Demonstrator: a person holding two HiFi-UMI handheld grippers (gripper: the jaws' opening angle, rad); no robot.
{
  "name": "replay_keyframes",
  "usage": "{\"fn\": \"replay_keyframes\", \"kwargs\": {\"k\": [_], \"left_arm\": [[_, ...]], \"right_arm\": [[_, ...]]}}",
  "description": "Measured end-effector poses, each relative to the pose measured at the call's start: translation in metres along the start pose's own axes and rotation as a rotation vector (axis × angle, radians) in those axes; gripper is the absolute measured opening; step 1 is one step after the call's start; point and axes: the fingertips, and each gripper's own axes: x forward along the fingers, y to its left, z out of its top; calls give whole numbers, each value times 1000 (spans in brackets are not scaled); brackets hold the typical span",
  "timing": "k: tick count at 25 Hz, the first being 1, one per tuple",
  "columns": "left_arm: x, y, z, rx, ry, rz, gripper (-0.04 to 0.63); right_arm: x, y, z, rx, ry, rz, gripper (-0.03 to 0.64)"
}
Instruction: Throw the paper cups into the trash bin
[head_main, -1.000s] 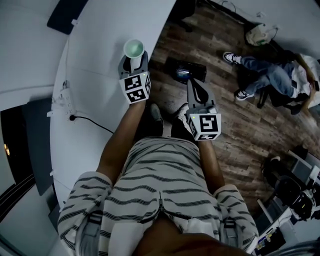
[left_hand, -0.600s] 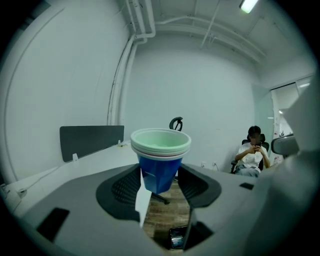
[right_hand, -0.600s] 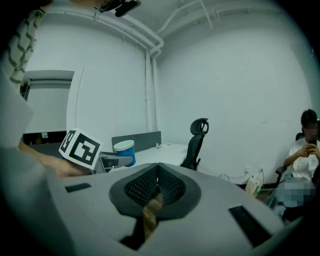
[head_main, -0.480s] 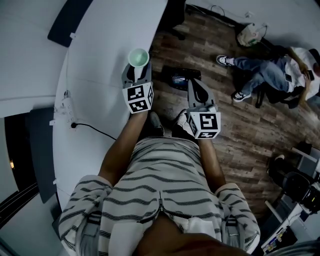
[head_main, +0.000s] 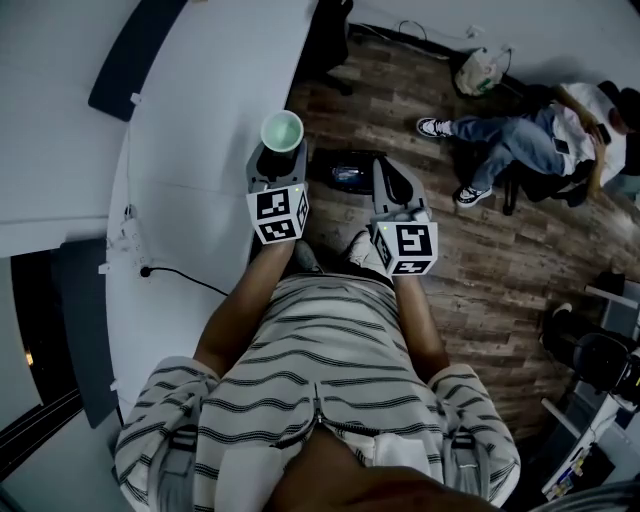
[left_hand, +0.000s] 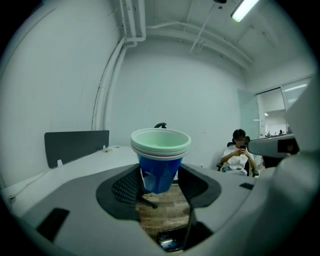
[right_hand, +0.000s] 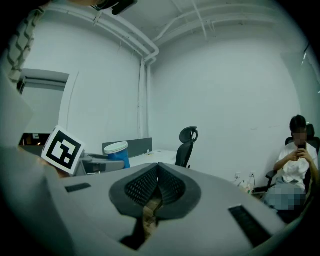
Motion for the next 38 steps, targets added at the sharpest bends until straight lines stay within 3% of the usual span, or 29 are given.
{"fn": "replay_keyframes", "kwargs": {"k": [26,34,38], "left_arm": [[10,-139,9,78,-7,-303,252],[16,-164,3,95,3,-356,252],[17,-167,-7,91,48,-376,252]], "right_arm": [[-39,-73,5,38,-38,-189,15],[-41,-86,-3,60,-36,-215,15],[-40,-86,-12,79,-13,-218,15]]}}
